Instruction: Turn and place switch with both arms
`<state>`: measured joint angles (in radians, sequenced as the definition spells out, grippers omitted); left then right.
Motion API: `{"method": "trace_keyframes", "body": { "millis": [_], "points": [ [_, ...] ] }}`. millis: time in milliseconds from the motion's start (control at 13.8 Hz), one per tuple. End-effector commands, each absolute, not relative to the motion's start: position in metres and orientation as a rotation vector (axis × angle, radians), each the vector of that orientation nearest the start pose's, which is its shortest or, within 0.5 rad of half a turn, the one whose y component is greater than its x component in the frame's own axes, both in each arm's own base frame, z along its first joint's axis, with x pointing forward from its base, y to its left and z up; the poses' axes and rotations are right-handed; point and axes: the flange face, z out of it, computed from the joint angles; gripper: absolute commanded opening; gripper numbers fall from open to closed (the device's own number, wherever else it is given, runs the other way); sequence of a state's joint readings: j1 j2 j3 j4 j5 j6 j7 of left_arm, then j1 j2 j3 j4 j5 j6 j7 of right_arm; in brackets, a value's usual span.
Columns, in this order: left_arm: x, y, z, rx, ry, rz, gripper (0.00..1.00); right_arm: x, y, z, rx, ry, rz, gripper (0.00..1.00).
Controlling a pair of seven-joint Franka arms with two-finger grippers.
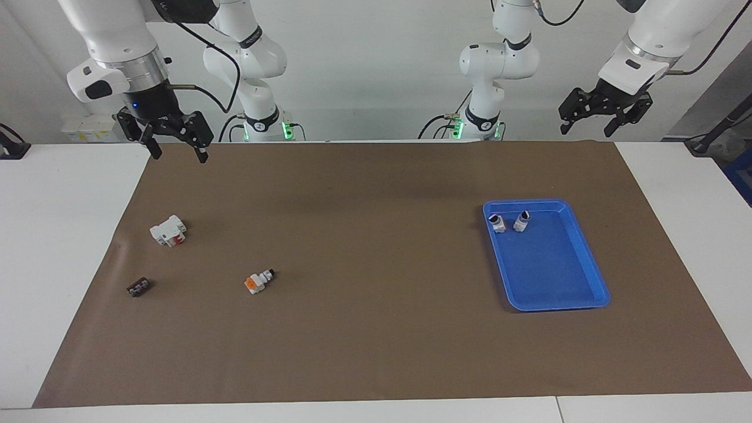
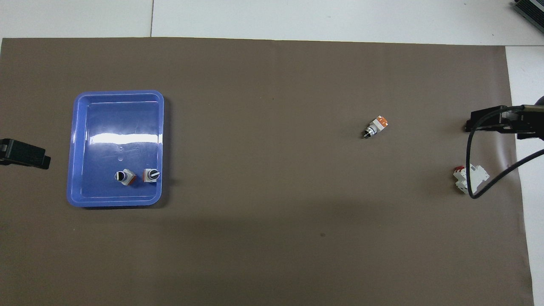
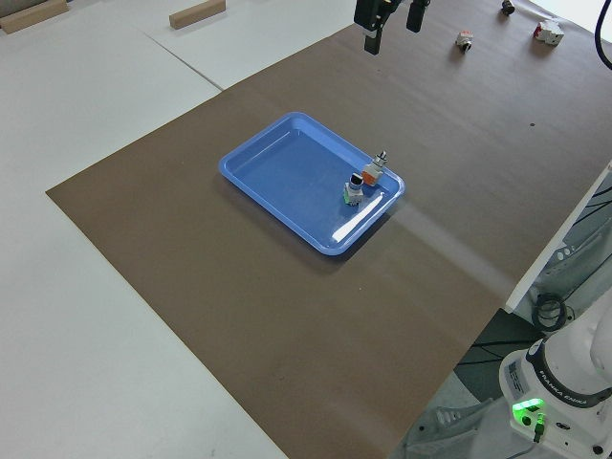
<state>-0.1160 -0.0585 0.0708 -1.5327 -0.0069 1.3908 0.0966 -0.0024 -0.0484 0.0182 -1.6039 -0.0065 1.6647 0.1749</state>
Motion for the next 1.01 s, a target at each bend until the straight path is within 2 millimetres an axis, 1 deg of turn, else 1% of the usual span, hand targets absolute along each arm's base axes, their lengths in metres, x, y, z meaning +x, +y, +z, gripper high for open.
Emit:
{"method": "trace_keyframes", "body": {
  "millis": [0, 72, 145, 217, 290, 362, 434, 507, 579, 724, 796, 941],
  "points": [
    [0.507, -0.021, 0.659, -3.146, 0.222, 0.143, 1.00, 0.562, 0.007, 0.609, -3.076, 0.453, -0.278, 1.00],
    [0.508, -0.021, 0.659, -3.146, 0.222, 0.140, 1.00, 0.568, 0.011, 0.595, -3.047, 0.523, -0.329, 1.00],
    [0.507, -0.021, 0.660, -3.146, 0.222, 0.138, 1.00, 0.581, 0.017, 0.576, -3.028, 0.591, -0.324, 1.00],
    [0.507, -0.021, 0.660, -3.146, 0.222, 0.138, 1.00, 0.596, 0.021, 0.555, -2.991, 0.709, -0.314, 1.00],
    [0.507, -0.021, 0.659, -3.146, 0.222, 0.143, 1.00, 0.610, 0.032, 0.536, -2.944, 0.800, -0.340, 1.00],
    [0.507, -0.021, 0.659, -3.146, 0.220, 0.145, 1.00, 0.620, 0.043, 0.517, -2.917, 0.853, -0.342, 1.00],
    [0.507, -0.022, 0.659, -3.145, 0.225, 0.147, 1.00, 0.630, 0.045, 0.498, -2.893, 0.912, -0.336, 1.00],
    [0.507, -0.024, 0.659, -3.145, 0.227, 0.145, 1.00, 0.641, 0.053, 0.471, -2.869, 0.963, -0.328, 1.00],
    [0.507, -0.025, 0.660, -3.144, 0.232, 0.140, 1.00, 0.648, 0.068, 0.444, -2.853, 1.000, -0.310, 1.00],
    [0.507, -0.027, 0.658, -3.144, 0.241, 0.140, 1.00, 0.660, 0.077, 0.406, -2.822, 1.054, -0.305, 1.00],
    [0.507, -0.028, 0.658, -3.143, 0.249, 0.140, 1.00, 0.664, 0.077, 0.387, -2.821, 1.061, -0.299, 1.00],
    [0.507, -0.030, 0.659, -3.142, 0.253, 0.138, 1.00, 0.659, 0.073, 0.355, -2.863, 1.031, -0.242, 1.00]
  ]
}}
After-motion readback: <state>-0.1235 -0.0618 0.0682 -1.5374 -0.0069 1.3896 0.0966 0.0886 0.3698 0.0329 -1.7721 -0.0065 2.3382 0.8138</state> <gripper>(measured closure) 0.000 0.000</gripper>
